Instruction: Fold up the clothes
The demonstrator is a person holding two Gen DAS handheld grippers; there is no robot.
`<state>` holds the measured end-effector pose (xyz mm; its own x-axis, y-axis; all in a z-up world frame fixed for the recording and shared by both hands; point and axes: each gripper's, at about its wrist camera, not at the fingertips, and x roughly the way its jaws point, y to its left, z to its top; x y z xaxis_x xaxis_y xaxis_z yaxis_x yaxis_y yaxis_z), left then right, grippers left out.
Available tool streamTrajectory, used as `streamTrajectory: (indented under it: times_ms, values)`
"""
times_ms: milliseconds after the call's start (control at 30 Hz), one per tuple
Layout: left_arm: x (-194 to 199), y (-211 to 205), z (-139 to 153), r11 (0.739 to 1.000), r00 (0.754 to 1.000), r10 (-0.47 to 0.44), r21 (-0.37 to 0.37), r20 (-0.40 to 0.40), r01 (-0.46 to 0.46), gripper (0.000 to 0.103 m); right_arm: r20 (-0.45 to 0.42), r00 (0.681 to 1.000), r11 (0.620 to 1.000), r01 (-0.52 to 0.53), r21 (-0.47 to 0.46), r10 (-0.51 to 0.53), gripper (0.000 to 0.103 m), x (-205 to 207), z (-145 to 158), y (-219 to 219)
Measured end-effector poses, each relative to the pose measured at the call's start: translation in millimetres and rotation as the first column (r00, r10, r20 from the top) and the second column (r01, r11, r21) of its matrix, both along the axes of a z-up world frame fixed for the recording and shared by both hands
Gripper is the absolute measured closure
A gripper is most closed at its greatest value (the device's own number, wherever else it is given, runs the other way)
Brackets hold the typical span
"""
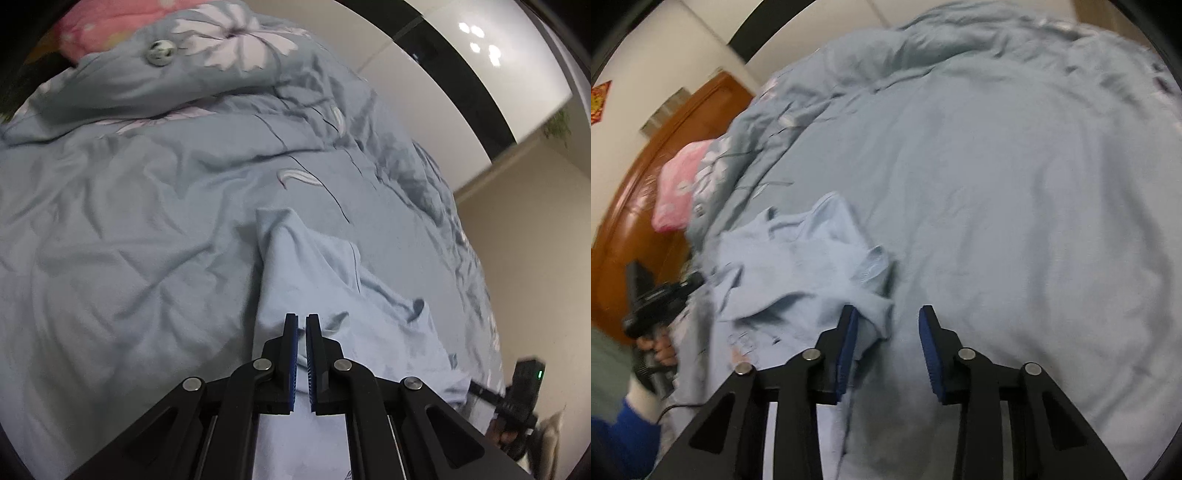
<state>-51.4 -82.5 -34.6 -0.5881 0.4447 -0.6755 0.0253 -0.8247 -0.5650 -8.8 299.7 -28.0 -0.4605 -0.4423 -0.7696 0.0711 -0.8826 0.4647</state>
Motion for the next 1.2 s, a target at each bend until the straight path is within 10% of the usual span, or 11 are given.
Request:
streamTrajectory:
  times_ms: [100, 200, 400, 467, 533, 800, 1200]
  values:
    - [-2, 5, 6, 0.996, 0.996, -0.085, -0.034, -0.011, 0.085, 0.088, 0.007, 0.999, 0.999, -0.043, -0.020, 0.043, 0.067, -3, 0, -8]
    - [-12, 21, 11, 0.964, 0.975, -0.223, -0.150, -0.017, 0.218, 0.053, 0.002, 0.998, 0.998, -0.056, -0.037, 0.056, 0.075, -1, 2, -13]
    - [-32, 48, 1, 0.860, 0.894, -0.443, -0.247, 0.070, 0.446, 0.053, -0.007, 0.999, 0.998, -0.034, -0.048, 0.034, 0.094, 1, 6, -19]
    - [-35, 54, -5, 0.838, 0.877, -0.471, -0.260, 0.100, 0.480, 0.070, -0.013, 1.000, 0.999, -0.006, -0.051, 0.005, 0.095, 1, 9, -18]
    - [-34, 52, -5, 0.850, 0.886, -0.456, -0.252, 0.088, 0.462, 0.100, -0.021, 0.999, 0.997, 0.026, -0.068, -0.027, 0.096, 3, 12, -13]
    - [-22, 8, 20, 0.964, 0.965, -0.256, -0.089, -0.058, 0.251, 0.100, -0.087, 0.988, 0.989, 0.116, -0.096, -0.125, 0.100, 6, 33, 12]
    - [-46, -4, -6, 0.989, 0.992, -0.116, -0.081, 0.046, 0.120, 0.101, -0.010, 0.980, 0.980, 0.198, 0.028, -0.197, 0.100, -63, 3, 16]
